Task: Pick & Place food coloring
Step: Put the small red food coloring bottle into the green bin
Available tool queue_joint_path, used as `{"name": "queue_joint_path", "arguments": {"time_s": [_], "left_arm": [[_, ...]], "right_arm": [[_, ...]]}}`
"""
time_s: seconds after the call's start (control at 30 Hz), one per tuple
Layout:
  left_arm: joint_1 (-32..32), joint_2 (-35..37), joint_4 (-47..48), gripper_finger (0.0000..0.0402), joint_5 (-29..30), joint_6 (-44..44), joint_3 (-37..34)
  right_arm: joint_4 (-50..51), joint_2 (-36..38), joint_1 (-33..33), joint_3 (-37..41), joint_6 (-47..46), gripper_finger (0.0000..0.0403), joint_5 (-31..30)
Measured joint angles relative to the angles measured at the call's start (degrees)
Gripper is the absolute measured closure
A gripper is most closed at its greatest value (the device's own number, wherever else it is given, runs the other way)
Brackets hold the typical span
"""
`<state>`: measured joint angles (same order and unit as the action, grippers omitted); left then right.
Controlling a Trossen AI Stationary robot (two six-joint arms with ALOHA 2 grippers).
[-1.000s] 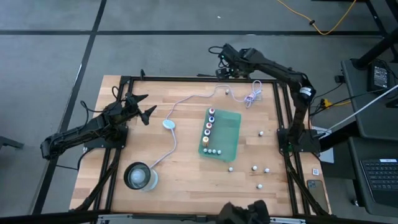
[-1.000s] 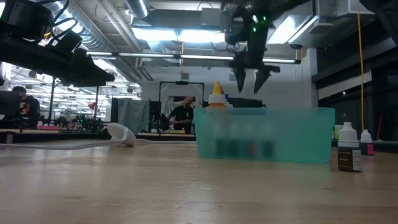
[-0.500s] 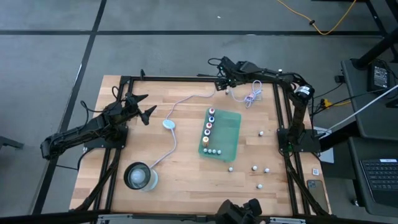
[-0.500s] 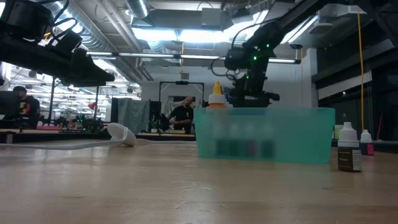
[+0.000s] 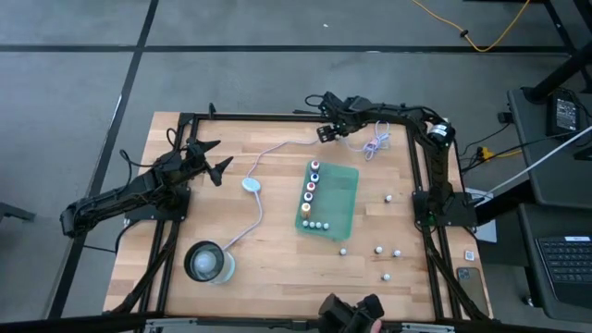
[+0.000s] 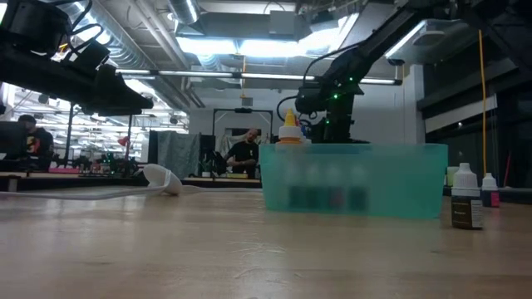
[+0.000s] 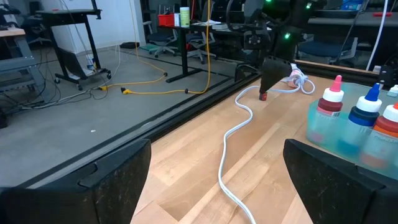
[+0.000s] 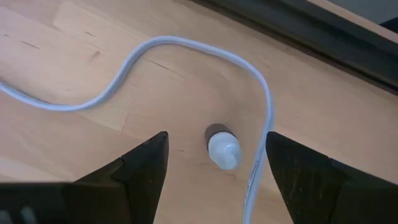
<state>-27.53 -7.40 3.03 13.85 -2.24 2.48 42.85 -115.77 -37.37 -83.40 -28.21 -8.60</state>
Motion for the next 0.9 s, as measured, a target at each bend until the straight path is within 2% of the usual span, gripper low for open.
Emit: {"name": "queue_joint_path", "arguments": {"time_s": [0.2, 0.5, 0.9], "left_arm": [[0.0, 0.0, 0.0, 0.0041, 0.0, 0.0, 0.0], [0.0, 0.0, 0.0, 0.0041, 0.0, 0.0, 0.0], [0.0, 0.0, 0.0, 0.0041, 0.0, 0.0, 0.0]], "right_arm": [[0.0, 0.0, 0.0, 0.0, 0.2, 0.0153, 0.9], [0.2, 0.0, 0.0, 0.0, 0.1, 0.0250, 1.2], [1.9, 0.3, 0.8, -0.1, 0.2, 0.0352, 1.2]]}}
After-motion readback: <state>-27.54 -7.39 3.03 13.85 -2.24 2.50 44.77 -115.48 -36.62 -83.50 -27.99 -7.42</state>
